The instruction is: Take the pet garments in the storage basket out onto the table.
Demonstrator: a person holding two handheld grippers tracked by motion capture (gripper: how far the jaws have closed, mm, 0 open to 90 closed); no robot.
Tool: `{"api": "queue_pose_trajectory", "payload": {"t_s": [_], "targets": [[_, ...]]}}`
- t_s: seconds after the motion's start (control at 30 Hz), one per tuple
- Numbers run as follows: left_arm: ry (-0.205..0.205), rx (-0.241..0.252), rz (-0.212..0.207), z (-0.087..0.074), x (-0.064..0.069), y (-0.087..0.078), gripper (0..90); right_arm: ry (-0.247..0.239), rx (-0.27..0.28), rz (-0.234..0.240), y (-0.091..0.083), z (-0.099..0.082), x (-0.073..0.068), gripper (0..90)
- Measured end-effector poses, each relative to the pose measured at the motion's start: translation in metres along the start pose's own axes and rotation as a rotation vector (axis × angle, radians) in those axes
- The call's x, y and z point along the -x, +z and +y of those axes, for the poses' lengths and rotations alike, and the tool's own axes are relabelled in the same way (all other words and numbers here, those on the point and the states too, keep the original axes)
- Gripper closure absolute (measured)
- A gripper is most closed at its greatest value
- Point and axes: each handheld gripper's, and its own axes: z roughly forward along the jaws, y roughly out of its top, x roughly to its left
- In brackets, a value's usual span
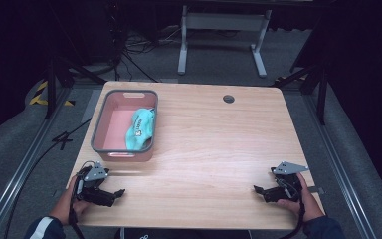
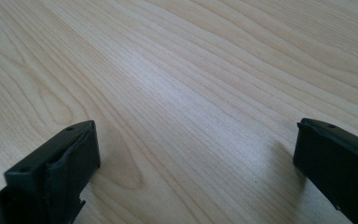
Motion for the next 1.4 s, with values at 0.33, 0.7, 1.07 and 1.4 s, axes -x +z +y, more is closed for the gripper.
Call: {"api": "queue_pose_trajectory", "payload": {"t_s": [0.33, 0.7, 1.07, 1.4], "targets": [[0.017, -0.003, -0.019, -0.005, 0.002, -0.004, 3.6, 0.009, 0.001, -0.008, 0.0, 0.0, -0.001, 1.0], [0.036, -0.064, -0.04, 0.002, 0.005, -0.008, 11.0, 0.003, 0.0, -0.007, -0.001, 0.0, 0.001, 1.3], [0.055, -0.085, -0.022, 0.006, 0.007, -0.019, 17.7, 0.002, 0.0, -0.006, -0.001, -0.001, 0.001, 1.3], [0.065, -0.071, 0.012, 0.013, 0.009, -0.035, 18.9, 0.002, 0.0, -0.006, -0.001, -0.001, 0.001, 1.3]]}}
